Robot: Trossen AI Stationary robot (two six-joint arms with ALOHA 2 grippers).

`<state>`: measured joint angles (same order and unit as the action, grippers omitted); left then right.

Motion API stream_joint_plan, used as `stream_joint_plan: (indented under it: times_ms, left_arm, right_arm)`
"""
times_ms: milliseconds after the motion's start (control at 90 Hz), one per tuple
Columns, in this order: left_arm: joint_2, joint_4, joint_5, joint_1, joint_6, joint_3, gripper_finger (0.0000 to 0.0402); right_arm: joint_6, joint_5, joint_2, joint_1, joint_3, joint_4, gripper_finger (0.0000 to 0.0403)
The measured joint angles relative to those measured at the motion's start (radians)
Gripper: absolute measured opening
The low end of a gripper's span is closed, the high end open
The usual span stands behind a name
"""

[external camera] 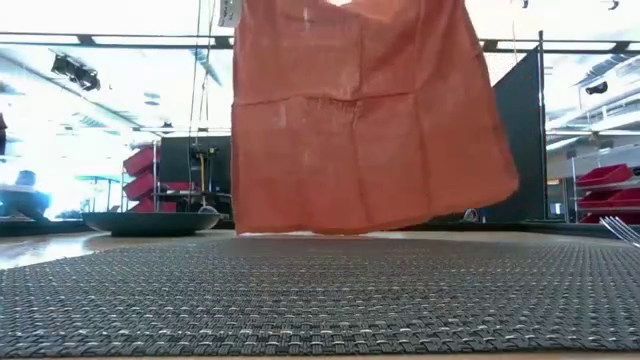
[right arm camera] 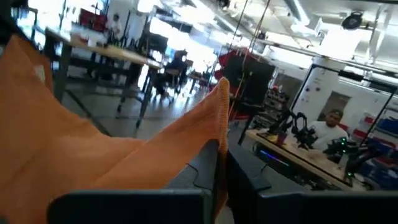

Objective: Set table place
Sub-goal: Fold the orange table napkin

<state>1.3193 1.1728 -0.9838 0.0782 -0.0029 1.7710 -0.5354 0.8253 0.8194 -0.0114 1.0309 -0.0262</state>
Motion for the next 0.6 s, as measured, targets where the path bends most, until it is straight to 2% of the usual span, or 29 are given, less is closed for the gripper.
stream_joint_plan:
  times_ms: [267,600]
  left_arm:
    - [0.000,0.000,0.013,-0.053,0.029,0.000,0.0000]
    - [0.000,-0.029,0.018,-0.130,0.125,0.000,0.0000]
  right_arm:
    - [-0.009,-0.024,0.037,0.088,0.000,0.000,0.0000]
    - [-0.008,-0.162,0.018,0.172,0.000,-0.088,0.0000]
